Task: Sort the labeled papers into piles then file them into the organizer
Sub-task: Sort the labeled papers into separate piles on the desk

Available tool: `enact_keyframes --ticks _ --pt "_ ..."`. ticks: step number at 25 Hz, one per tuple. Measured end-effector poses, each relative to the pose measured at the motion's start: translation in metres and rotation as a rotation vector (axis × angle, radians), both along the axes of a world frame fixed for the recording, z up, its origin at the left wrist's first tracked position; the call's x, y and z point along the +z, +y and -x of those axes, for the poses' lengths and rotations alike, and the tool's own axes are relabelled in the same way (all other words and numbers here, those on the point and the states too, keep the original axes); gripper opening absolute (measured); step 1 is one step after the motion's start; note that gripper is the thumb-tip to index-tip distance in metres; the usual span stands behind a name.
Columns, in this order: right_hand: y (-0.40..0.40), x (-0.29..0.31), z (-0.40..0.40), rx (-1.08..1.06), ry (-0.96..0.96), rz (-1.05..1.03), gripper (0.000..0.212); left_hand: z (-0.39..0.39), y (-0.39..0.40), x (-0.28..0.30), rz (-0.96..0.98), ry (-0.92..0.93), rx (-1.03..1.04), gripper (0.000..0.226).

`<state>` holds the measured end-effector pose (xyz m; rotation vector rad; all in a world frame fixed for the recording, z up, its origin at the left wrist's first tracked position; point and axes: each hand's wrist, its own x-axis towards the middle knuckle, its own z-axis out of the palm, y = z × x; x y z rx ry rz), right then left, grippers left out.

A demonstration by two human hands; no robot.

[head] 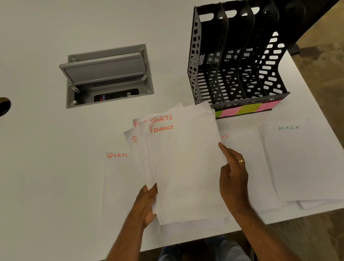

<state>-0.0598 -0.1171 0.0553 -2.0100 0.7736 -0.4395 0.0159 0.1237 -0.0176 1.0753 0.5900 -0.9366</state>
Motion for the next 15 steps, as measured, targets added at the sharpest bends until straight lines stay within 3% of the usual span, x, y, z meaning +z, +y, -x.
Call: enact_keyframes --ticks 7,9,11,13,15 --pt "-0.005 0.011 -0.016 -0.107 0.055 -0.349 0.036 -0.010 0.000 -0.003 -0.073 -0.042 0.021 0.017" --pt "-0.005 0.010 -0.019 -0.036 0.099 -0.335 0.049 -0.013 -0.001 -0.004 -0.100 -0.034 0.030 0.018" --pt "-0.002 0.007 -0.021 0.026 0.152 -0.252 0.049 -0.014 -0.001 -0.005 -0.123 -0.040 0.036 0.018" --pt "-0.001 0.005 -0.022 -0.004 0.136 -0.228 0.031 -0.016 0.000 -0.005 -0.104 -0.053 0.037 0.012" --pt "-0.017 0.003 -0.020 -0.084 0.092 -0.188 0.016 -0.019 0.002 -0.003 -0.092 -0.090 0.047 0.036"
